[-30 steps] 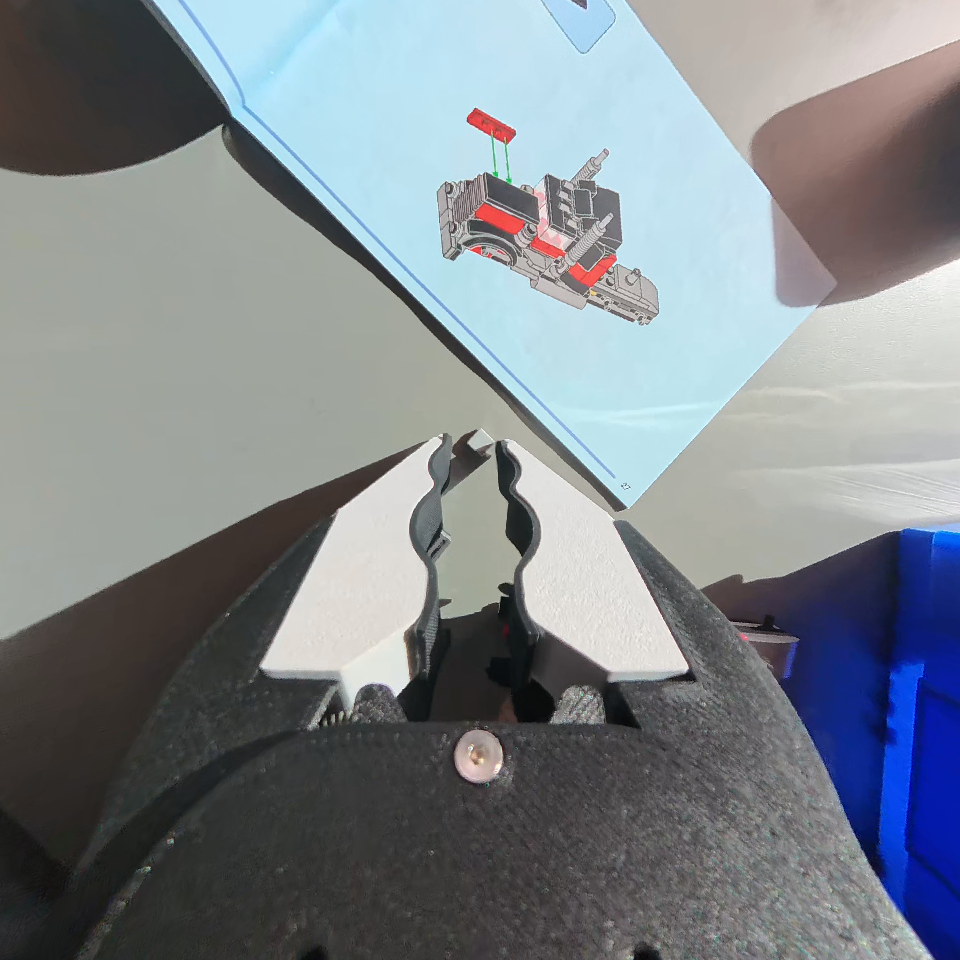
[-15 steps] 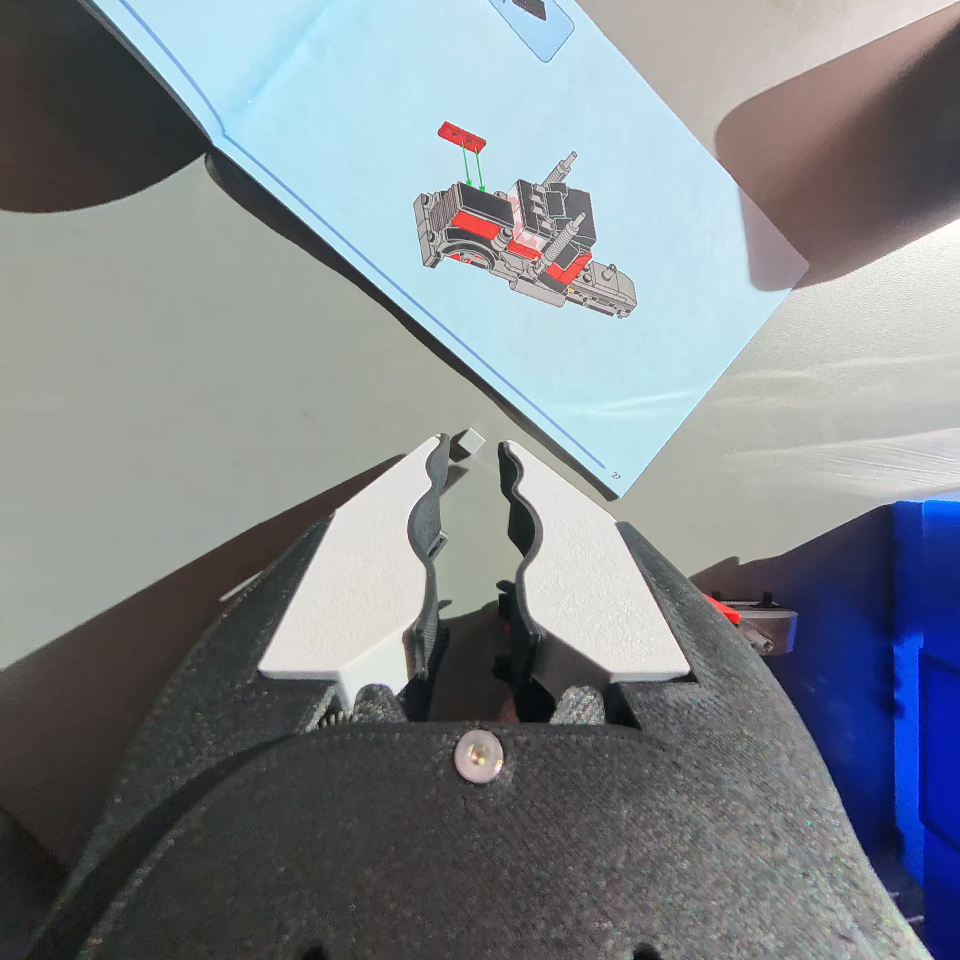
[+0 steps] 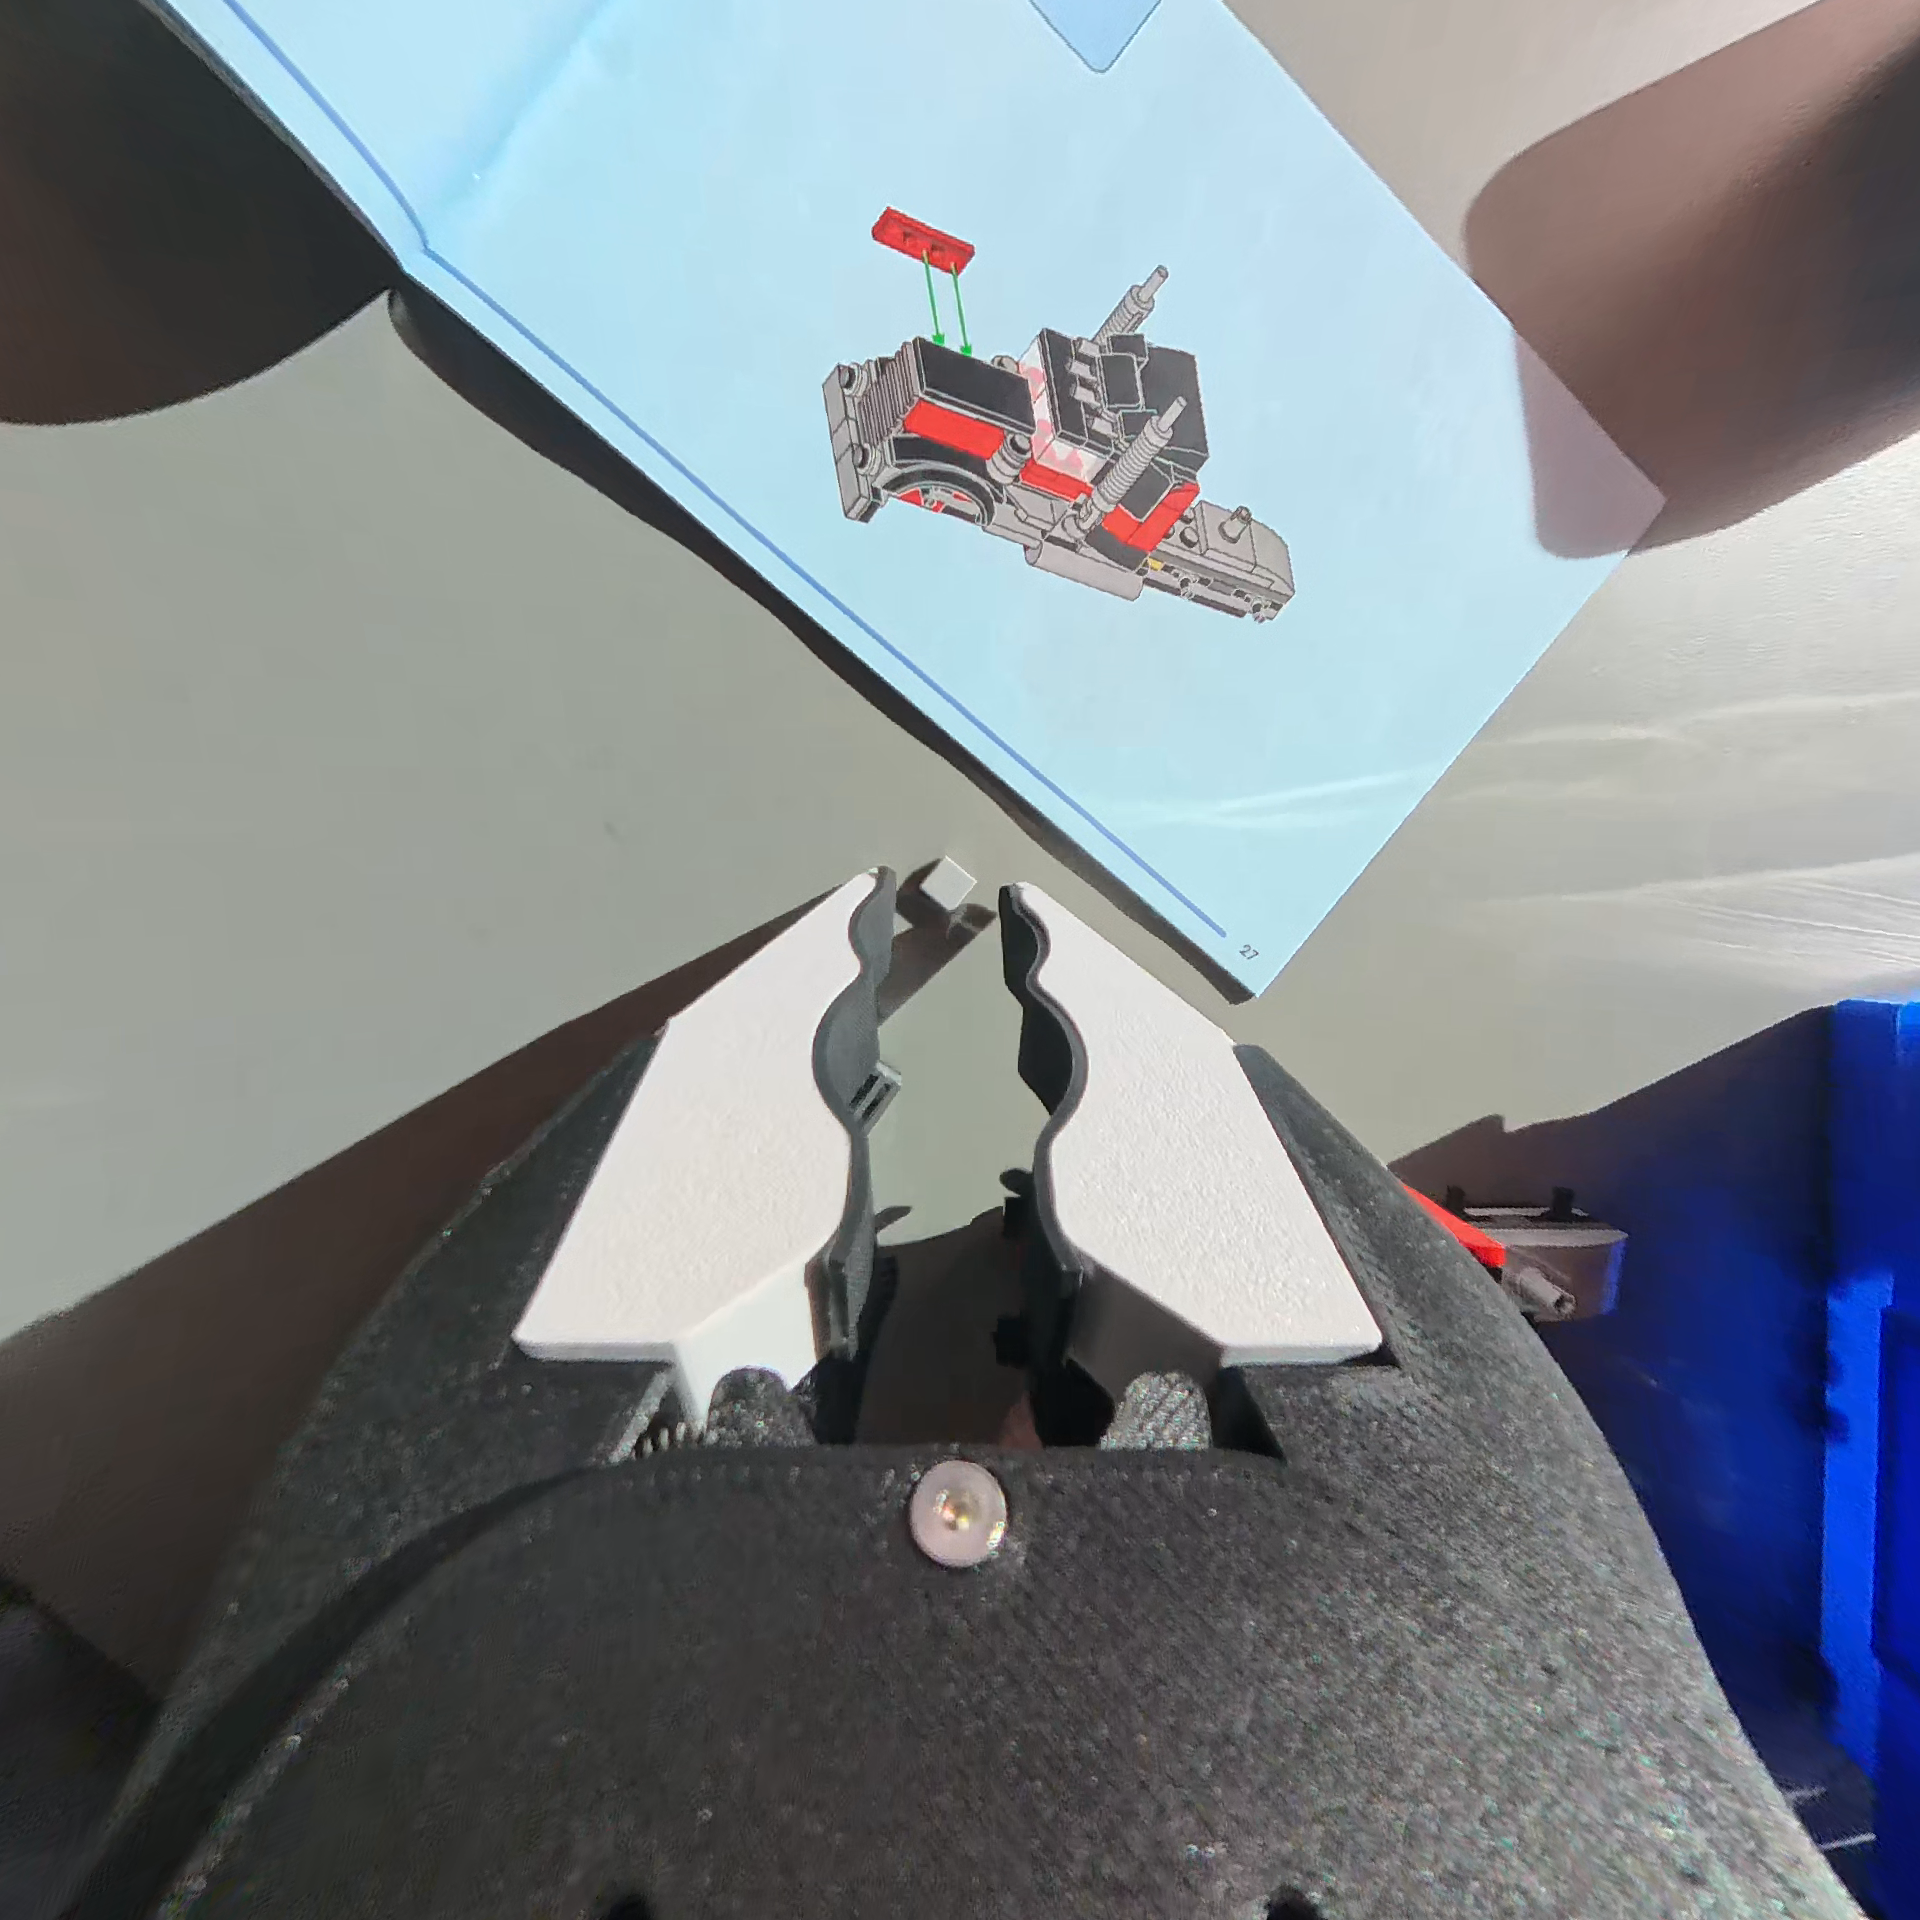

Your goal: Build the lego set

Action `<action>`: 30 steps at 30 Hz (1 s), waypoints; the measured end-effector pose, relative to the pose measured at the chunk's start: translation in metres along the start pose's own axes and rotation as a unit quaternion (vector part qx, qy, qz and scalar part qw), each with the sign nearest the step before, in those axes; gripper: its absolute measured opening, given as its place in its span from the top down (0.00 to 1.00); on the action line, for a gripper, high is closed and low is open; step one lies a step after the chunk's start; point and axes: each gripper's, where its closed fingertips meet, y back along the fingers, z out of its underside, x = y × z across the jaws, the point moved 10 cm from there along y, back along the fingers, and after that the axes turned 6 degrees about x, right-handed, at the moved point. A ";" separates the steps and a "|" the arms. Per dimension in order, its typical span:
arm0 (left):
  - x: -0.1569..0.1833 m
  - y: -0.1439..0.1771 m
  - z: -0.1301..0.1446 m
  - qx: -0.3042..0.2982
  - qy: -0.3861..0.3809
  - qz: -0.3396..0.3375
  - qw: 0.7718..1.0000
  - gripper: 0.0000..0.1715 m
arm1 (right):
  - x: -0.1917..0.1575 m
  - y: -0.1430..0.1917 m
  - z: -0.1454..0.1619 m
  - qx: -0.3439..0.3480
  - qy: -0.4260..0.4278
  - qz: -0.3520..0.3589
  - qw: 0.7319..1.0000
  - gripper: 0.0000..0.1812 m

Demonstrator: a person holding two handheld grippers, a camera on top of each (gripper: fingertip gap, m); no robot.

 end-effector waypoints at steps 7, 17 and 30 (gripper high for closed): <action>0.000 0.000 0.000 -0.001 0.000 0.000 1.000 0.95 | -0.005 -0.001 -0.001 0.007 0.034 -0.016 0.999 0.94; 0.001 -0.002 0.001 -0.006 -0.004 0.000 1.000 0.95 | -0.016 0.036 -0.030 0.144 0.161 -0.079 0.973 0.95; 0.016 -0.008 0.004 -0.011 -0.107 0.026 0.994 0.95 | -0.067 0.087 -0.094 0.260 0.299 -0.291 0.871 0.95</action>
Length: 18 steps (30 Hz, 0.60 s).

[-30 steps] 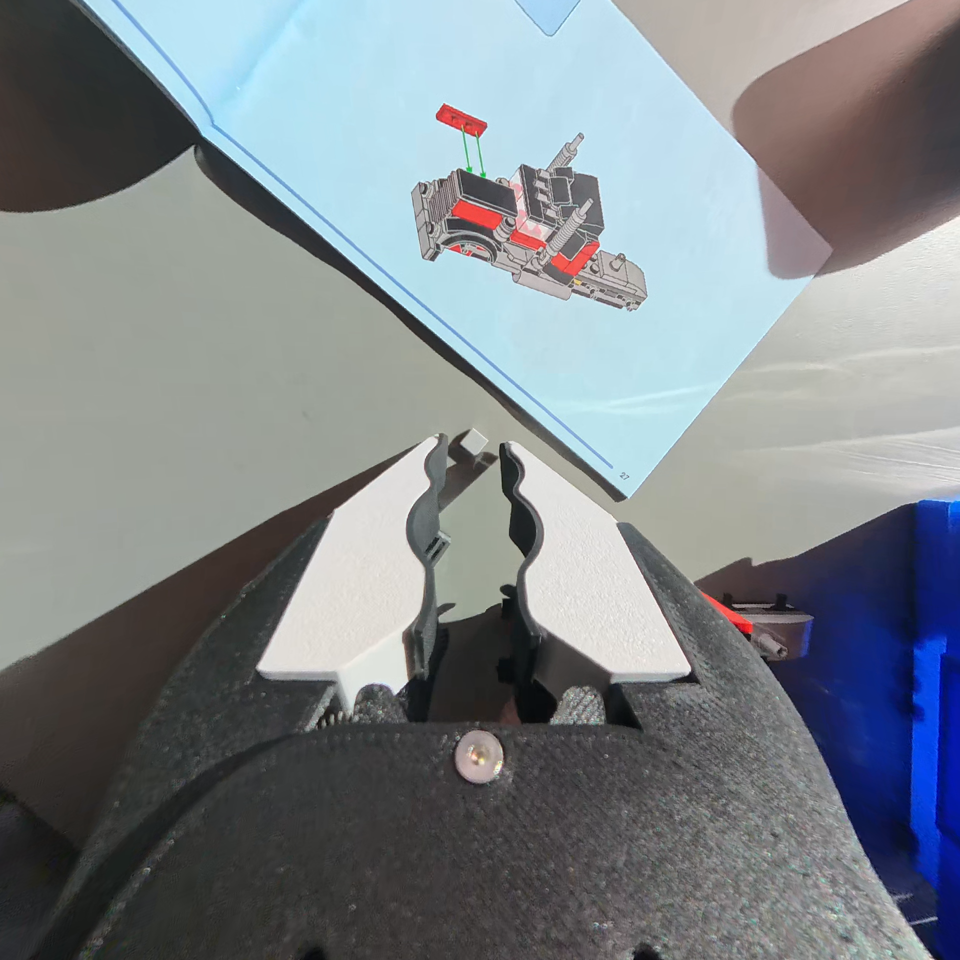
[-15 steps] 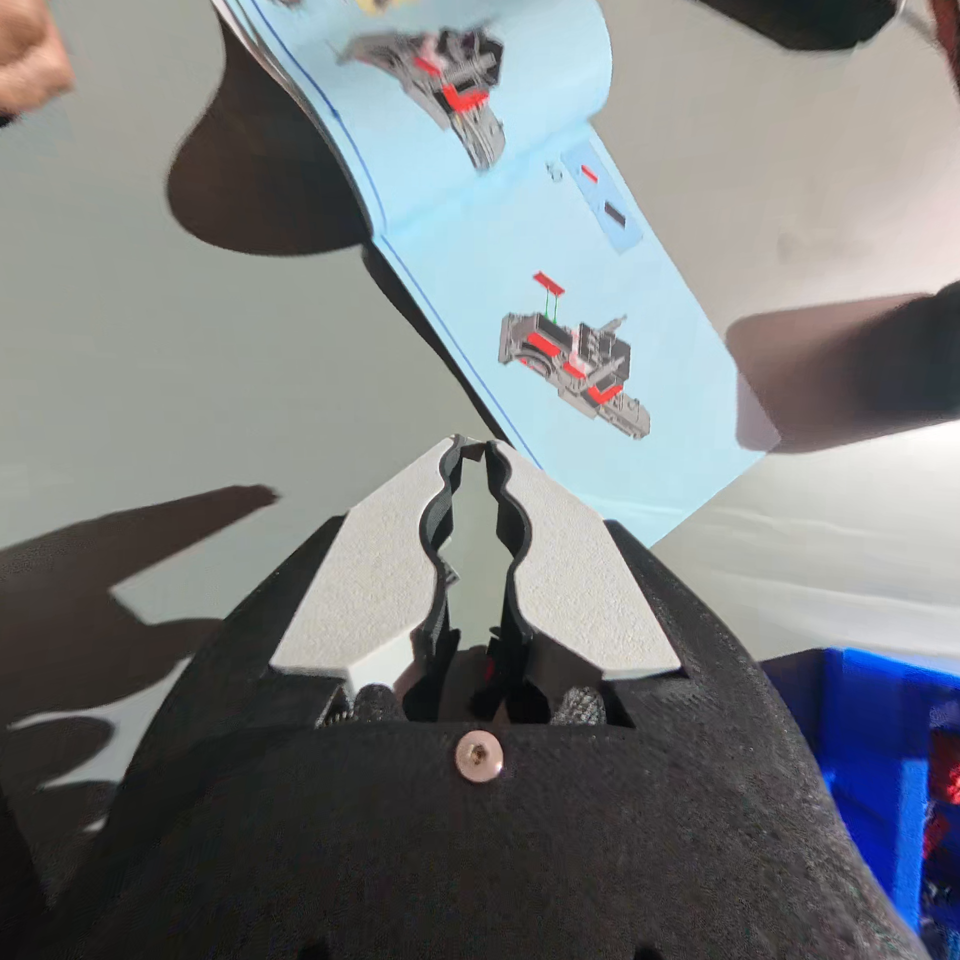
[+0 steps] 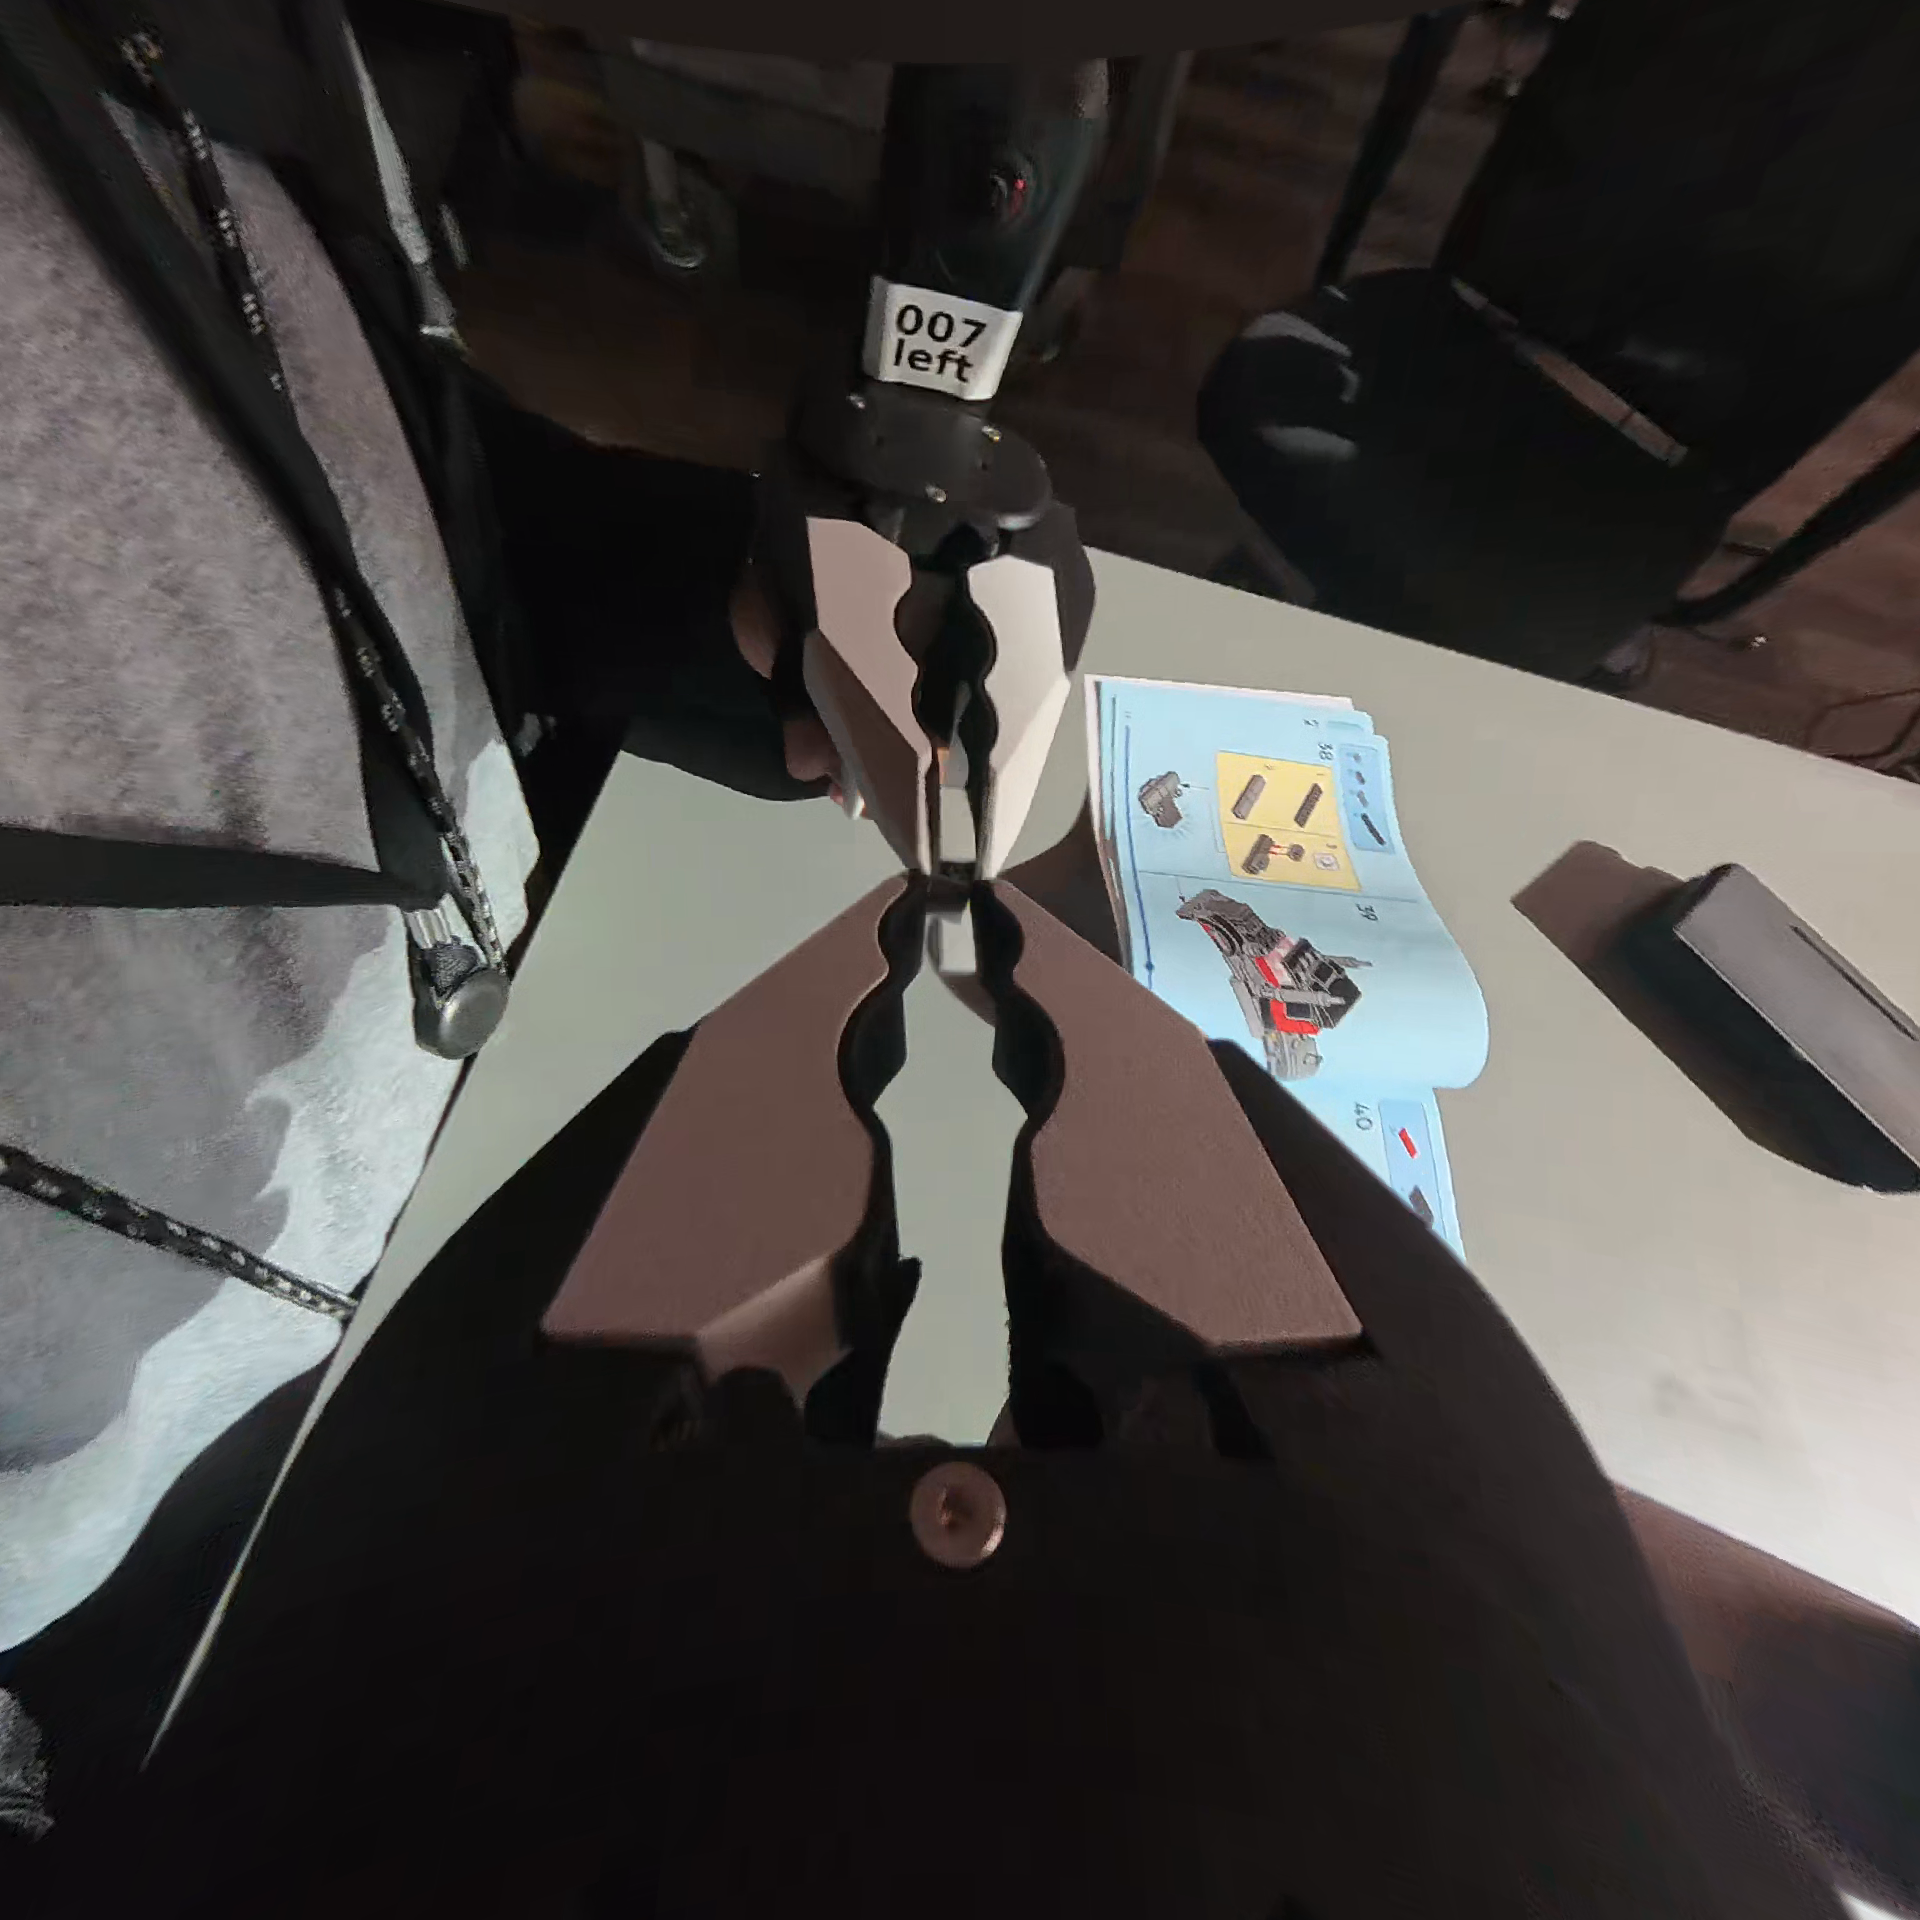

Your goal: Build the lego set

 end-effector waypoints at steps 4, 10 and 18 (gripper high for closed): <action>0.005 -0.002 0.001 -0.006 -0.032 0.011 0.999 0.95 | -0.002 -0.009 -0.003 -0.014 0.008 -0.031 0.999 0.95; 0.010 -0.003 0.002 -0.007 -0.061 0.021 0.998 0.95 | -0.004 -0.012 -0.002 -0.027 0.007 -0.047 0.998 0.95; 0.012 -0.002 0.000 0.003 -0.070 0.030 0.997 0.95 | -0.003 -0.012 -0.001 -0.022 0.002 -0.056 0.998 0.95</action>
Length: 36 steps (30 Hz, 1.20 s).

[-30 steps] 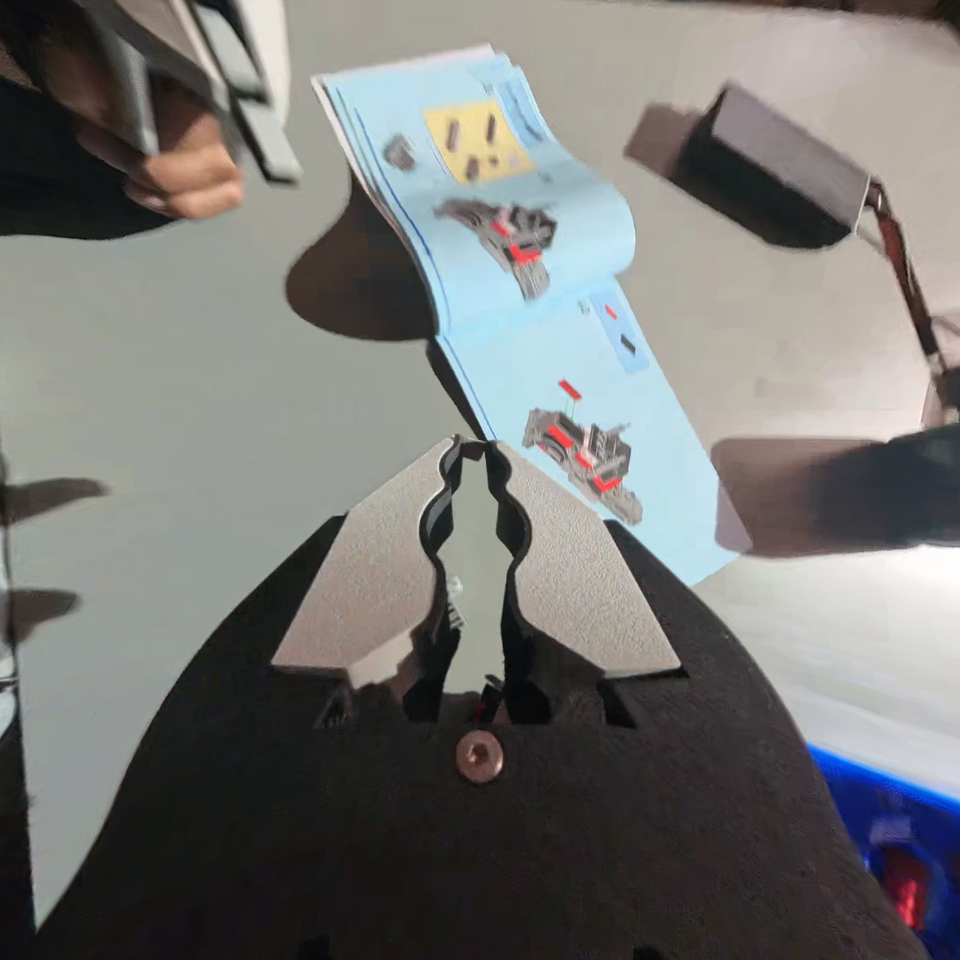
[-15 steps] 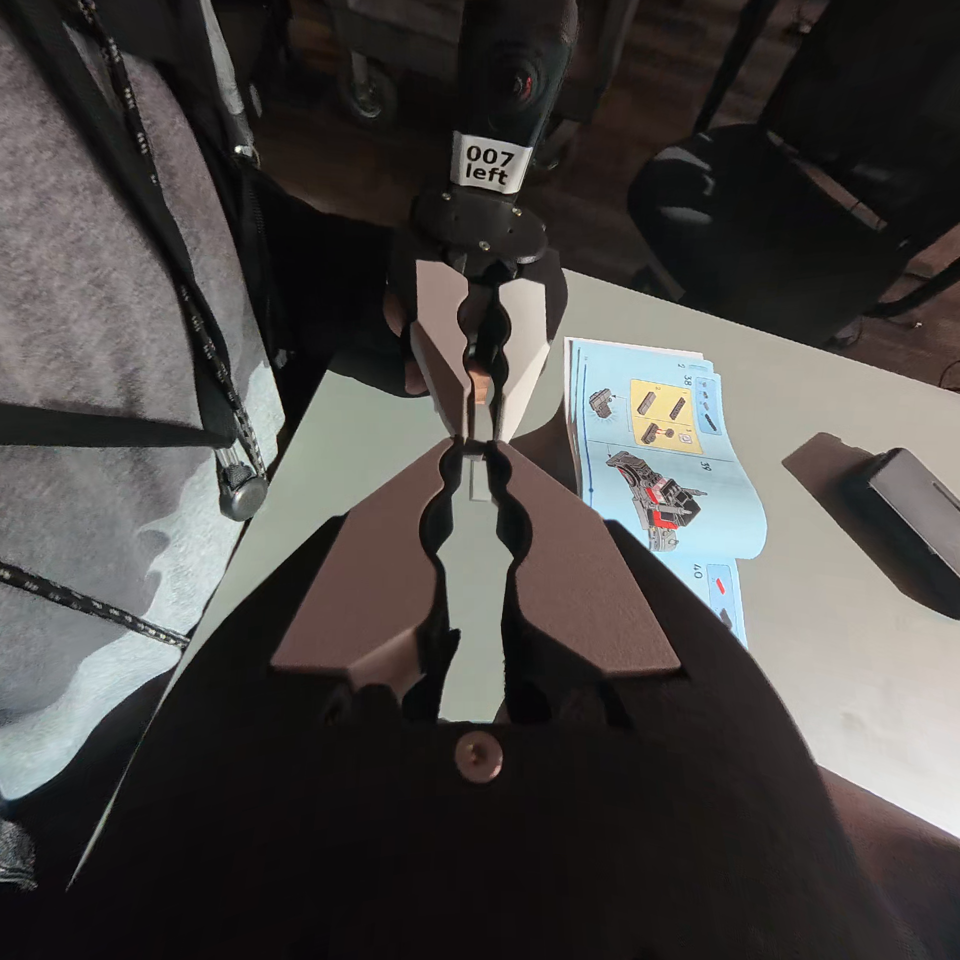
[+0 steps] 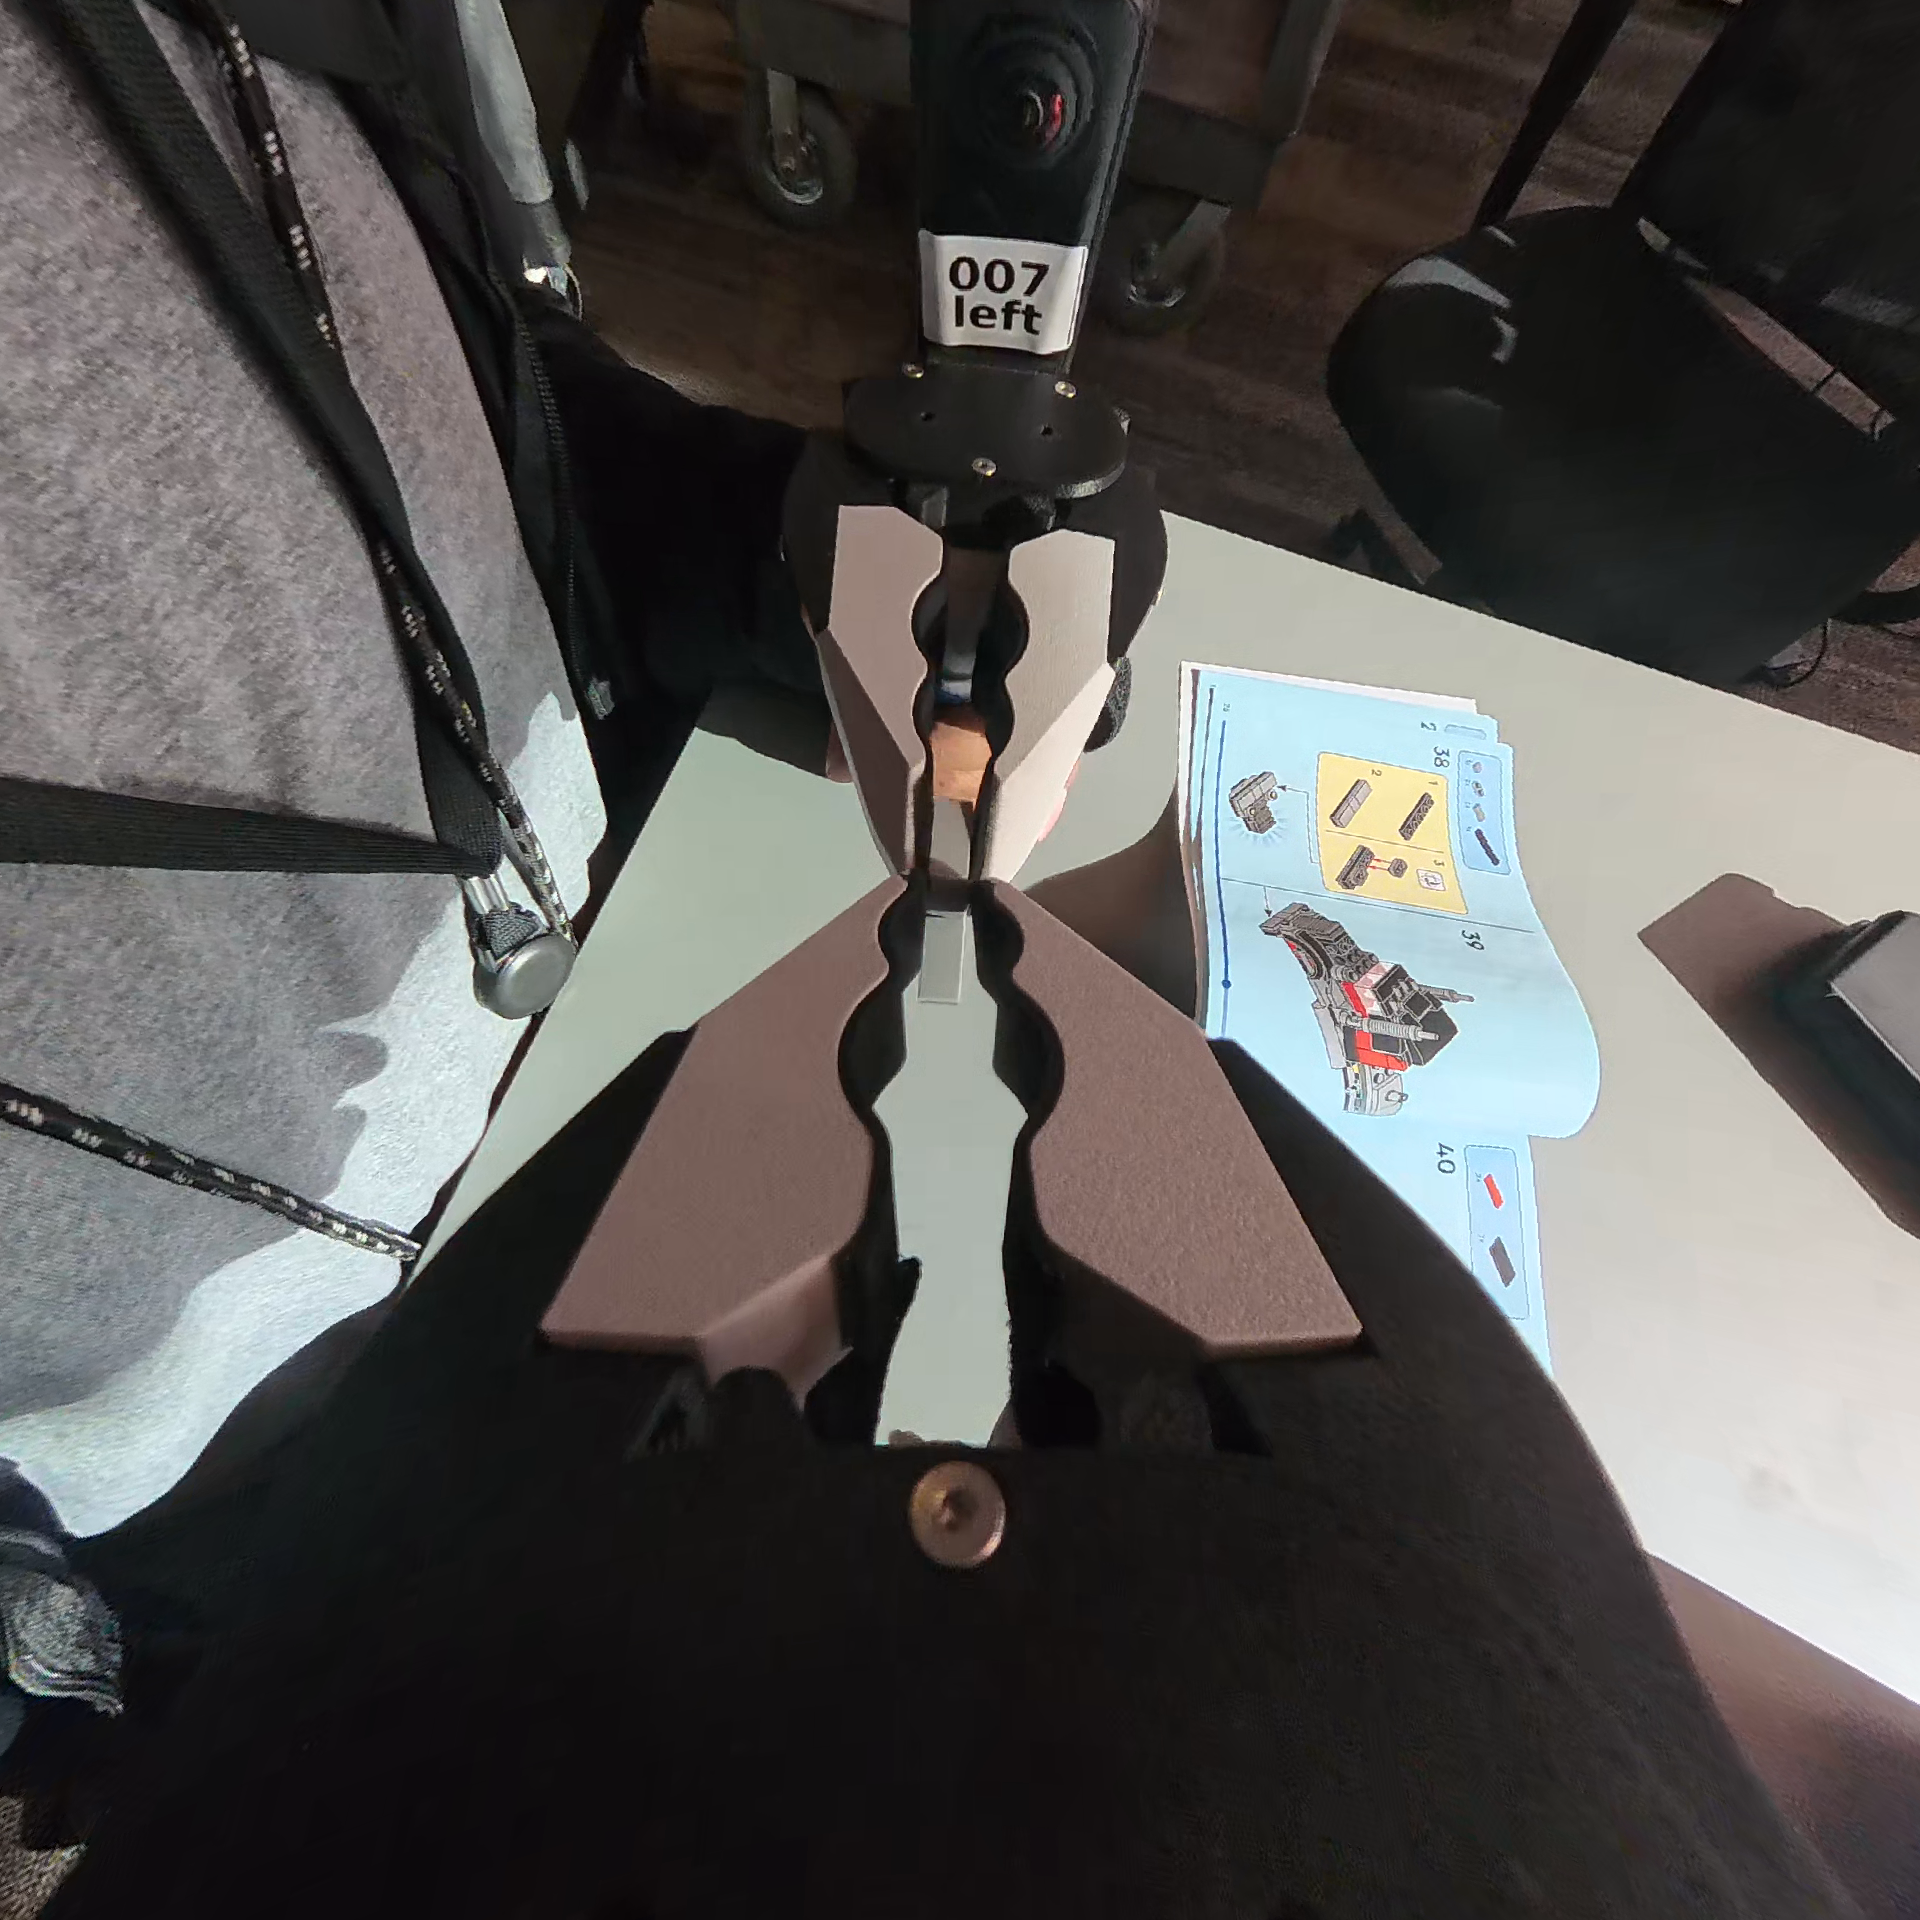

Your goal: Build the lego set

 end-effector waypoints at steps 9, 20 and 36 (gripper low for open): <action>0.001 0.001 -0.002 0.010 -0.001 0.002 1.000 0.95 | -0.001 0.001 0.002 0.020 -0.021 0.004 1.000 0.88; 0.003 0.002 -0.005 0.021 -0.019 0.002 1.000 0.95 | -0.011 0.013 0.039 0.208 -0.395 0.053 0.893 0.80; 0.009 0.001 -0.006 0.025 -0.055 0.012 0.998 0.95 | -0.019 -0.012 0.054 0.280 -0.555 -0.026 0.783 0.80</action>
